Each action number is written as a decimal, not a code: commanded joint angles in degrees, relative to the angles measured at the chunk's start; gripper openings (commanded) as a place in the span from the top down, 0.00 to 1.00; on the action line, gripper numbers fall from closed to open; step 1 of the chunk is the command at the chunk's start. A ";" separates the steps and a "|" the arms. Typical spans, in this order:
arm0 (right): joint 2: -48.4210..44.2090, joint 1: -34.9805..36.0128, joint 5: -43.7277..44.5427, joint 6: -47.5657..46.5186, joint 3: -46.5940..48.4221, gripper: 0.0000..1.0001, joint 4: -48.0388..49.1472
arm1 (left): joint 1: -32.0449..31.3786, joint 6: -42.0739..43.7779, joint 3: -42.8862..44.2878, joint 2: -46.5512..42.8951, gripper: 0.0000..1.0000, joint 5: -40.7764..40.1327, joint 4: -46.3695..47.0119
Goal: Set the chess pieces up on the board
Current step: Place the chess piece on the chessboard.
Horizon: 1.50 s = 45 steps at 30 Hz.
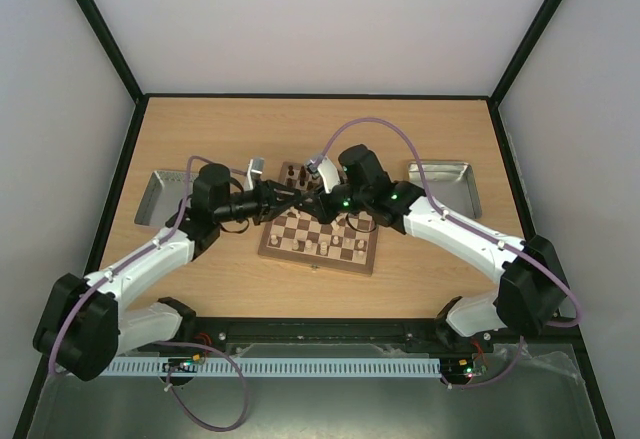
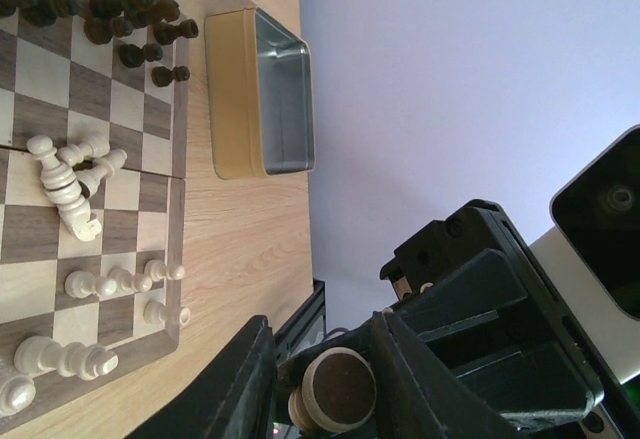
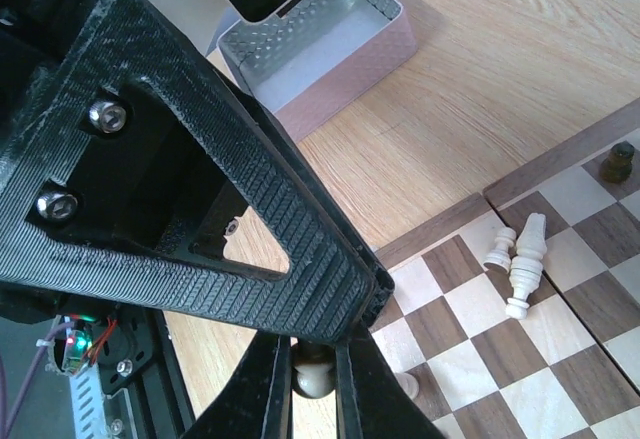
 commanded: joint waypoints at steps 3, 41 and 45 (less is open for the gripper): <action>0.09 0.50 0.78 0.36 1.68 0.94 2.95 | 0.22 -0.17 -1.06 0.17 0.80 1.78 0.03; -6.81 0.95 14.24 56.34 -14.13 0.63 39.26 | 1.10 -39.95 1.54 1.99 0.93 -6.25 21.39; -5.80 1.57 13.38 56.89 -13.95 0.67 41.41 | 1.10 -40.68 1.46 2.57 0.93 -6.34 22.37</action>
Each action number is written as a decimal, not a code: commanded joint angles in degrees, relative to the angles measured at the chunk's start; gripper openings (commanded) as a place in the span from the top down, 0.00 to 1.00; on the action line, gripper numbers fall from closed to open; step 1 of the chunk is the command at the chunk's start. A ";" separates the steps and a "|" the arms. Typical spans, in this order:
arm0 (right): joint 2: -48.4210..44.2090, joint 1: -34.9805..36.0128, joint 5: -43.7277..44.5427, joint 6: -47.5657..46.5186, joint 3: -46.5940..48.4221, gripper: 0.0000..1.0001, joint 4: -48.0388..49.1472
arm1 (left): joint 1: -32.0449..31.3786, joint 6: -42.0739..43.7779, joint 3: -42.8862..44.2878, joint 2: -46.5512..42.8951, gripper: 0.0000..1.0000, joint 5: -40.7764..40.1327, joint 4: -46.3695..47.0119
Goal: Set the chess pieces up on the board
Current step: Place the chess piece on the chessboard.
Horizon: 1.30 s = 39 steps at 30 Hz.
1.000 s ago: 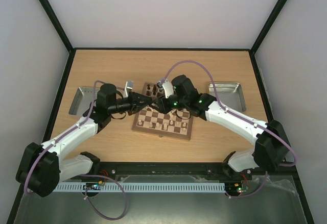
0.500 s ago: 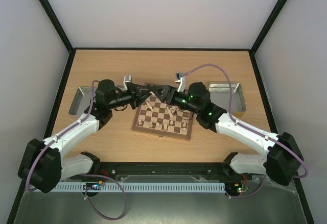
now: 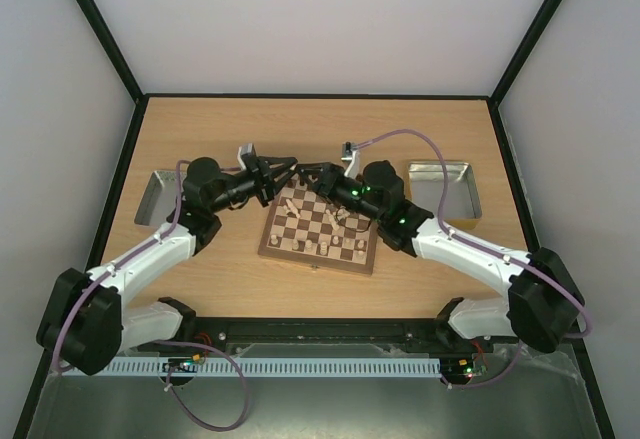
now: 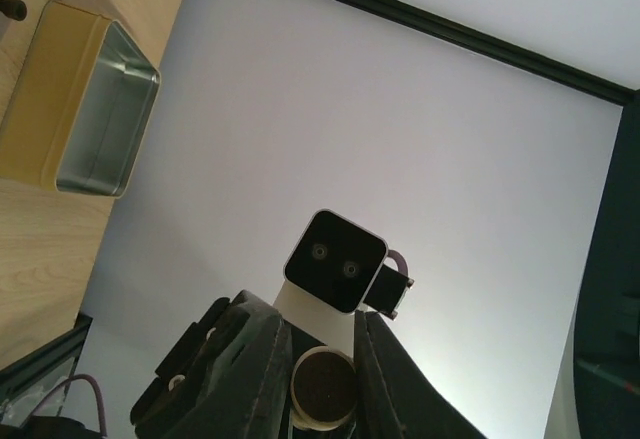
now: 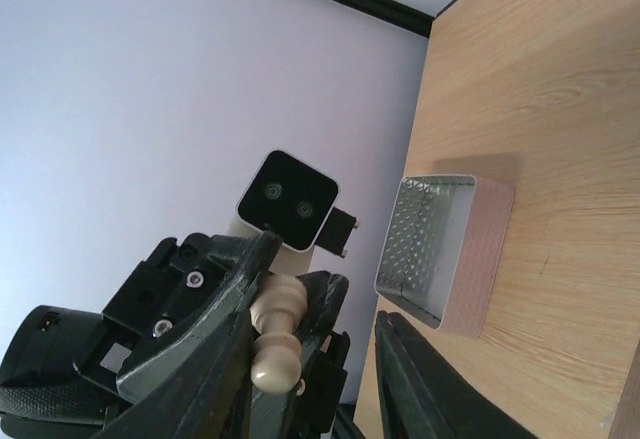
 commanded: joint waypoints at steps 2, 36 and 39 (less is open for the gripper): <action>1.26 0.83 -0.85 2.46 0.71 0.71 4.81 | 0.20 -2.59 -0.67 0.62 0.93 -0.59 4.19; 28.03 4.90 15.10 -32.79 38.09 0.98 -73.21 | 11.68 71.56 6.46 -19.17 0.30 -28.32 -63.39; 32.21 5.56 13.91 -34.14 42.64 0.97 -75.28 | 11.64 74.04 7.39 -20.06 0.30 -32.11 -65.02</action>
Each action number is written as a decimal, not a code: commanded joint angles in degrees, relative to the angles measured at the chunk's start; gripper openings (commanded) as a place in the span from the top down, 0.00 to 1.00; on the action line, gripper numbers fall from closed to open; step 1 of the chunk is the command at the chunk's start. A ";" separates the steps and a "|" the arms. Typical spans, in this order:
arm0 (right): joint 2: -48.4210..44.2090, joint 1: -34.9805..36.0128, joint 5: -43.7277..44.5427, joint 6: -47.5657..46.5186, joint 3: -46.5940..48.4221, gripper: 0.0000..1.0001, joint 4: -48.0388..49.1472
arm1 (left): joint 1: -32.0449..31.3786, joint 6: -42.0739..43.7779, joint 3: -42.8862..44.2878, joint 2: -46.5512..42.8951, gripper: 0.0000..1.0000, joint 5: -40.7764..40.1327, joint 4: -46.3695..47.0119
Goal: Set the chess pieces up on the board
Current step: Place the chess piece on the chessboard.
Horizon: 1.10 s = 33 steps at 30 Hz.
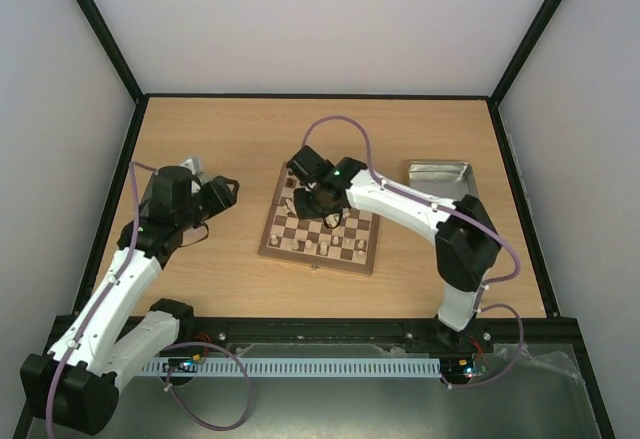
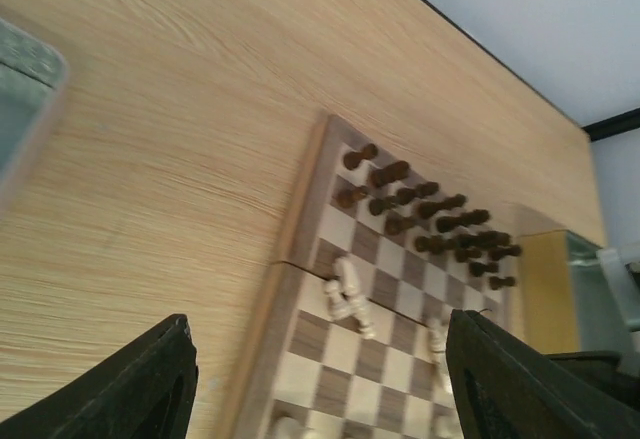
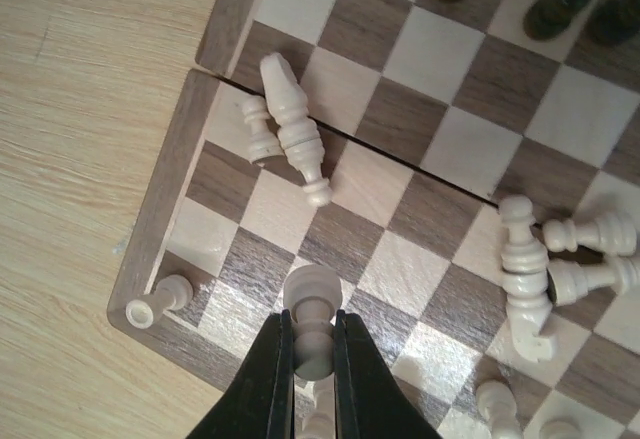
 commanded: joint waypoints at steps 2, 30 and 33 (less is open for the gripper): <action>7.23 1.57 0.86 -5.30 9.77 0.97 -9.14 | 0.33 10.40 2.68 -2.76 0.30 -9.49 -6.33; 24.31 5.54 -5.34 -7.53 24.36 0.92 -14.49 | 0.37 11.74 -2.21 -7.96 0.29 -12.28 -5.01; 24.78 5.58 -5.45 -7.82 24.99 0.91 -14.54 | 0.37 11.80 -2.33 -7.80 0.29 -11.92 -4.83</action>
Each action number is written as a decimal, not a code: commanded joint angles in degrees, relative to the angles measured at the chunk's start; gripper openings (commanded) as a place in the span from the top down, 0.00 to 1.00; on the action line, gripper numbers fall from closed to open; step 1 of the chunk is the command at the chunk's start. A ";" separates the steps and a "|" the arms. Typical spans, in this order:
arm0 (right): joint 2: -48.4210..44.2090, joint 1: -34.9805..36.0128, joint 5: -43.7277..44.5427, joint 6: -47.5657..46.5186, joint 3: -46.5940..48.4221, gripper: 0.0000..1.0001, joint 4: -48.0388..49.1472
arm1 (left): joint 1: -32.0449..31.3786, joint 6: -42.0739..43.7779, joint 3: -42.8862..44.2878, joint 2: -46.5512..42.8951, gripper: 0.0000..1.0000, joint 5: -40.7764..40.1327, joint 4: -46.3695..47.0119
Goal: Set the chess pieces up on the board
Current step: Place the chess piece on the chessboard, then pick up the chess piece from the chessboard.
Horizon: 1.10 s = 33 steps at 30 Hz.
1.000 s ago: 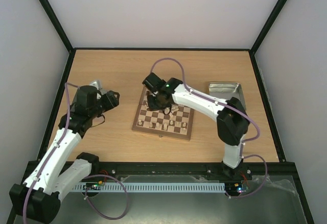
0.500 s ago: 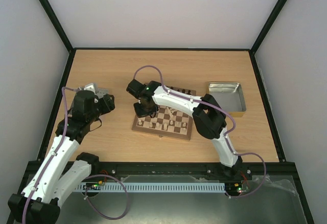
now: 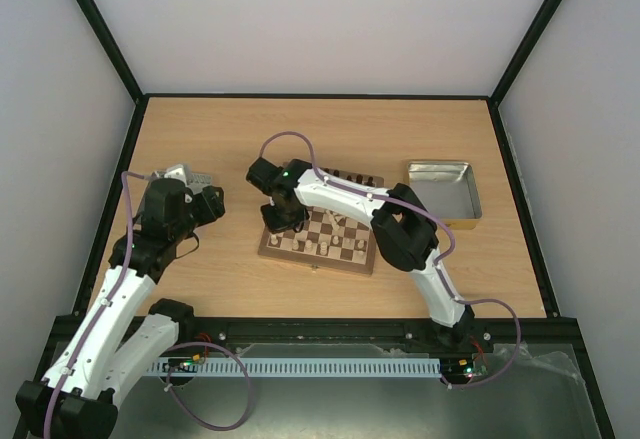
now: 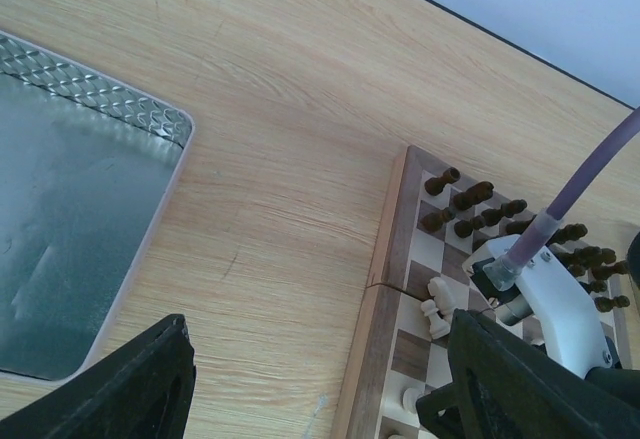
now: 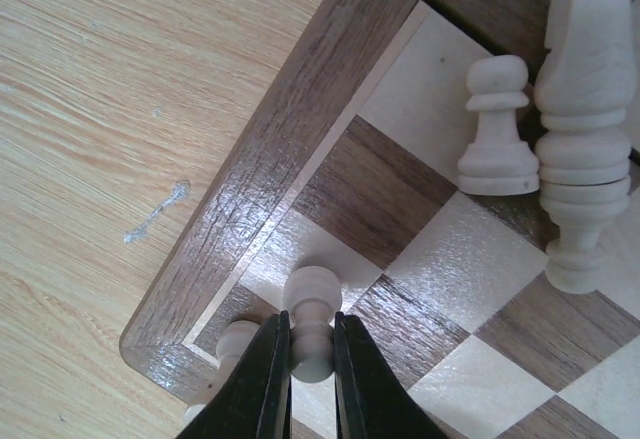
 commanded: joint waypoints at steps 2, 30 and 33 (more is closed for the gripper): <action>1.33 0.44 -0.13 -1.19 2.90 0.90 -2.67 | 0.35 0.90 -0.67 -0.37 0.29 0.00 0.72; -7.19 -3.07 13.92 4.37 -2.64 0.66 4.66 | 0.41 0.90 -0.48 0.72 0.29 0.25 0.72; -7.32 -4.02 12.75 3.08 -4.99 0.69 6.31 | 0.37 0.94 -0.51 0.89 0.29 0.34 0.81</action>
